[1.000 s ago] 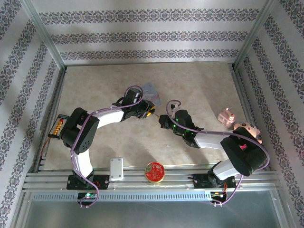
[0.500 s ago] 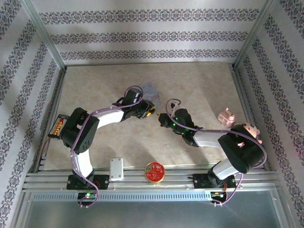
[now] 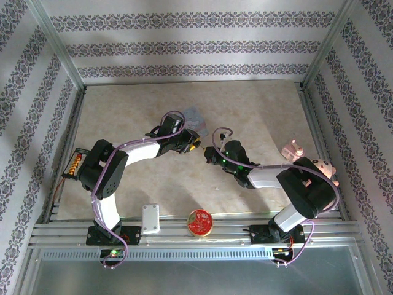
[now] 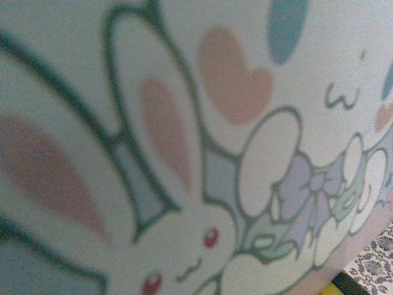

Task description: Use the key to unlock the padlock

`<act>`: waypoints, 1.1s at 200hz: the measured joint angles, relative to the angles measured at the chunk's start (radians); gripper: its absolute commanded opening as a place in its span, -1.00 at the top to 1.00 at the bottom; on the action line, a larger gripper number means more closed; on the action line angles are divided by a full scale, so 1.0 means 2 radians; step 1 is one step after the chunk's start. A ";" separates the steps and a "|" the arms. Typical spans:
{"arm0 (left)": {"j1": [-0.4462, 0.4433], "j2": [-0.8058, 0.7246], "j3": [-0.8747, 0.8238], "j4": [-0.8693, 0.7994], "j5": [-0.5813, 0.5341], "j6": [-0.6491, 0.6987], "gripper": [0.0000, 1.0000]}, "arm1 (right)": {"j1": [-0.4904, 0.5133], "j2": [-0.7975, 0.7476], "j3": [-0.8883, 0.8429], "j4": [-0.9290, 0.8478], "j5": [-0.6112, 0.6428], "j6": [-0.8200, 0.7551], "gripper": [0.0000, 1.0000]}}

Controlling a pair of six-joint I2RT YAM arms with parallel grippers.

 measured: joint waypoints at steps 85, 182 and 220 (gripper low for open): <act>0.000 0.000 0.000 0.002 0.000 -0.002 1.00 | -0.003 0.003 0.002 0.008 -0.004 0.002 1.00; 0.000 0.000 0.000 0.003 0.000 -0.003 1.00 | -0.003 -0.006 0.002 0.010 -0.004 0.002 1.00; 0.000 0.000 0.000 0.003 0.000 -0.004 1.00 | -0.003 -0.003 0.002 0.012 -0.006 0.002 1.00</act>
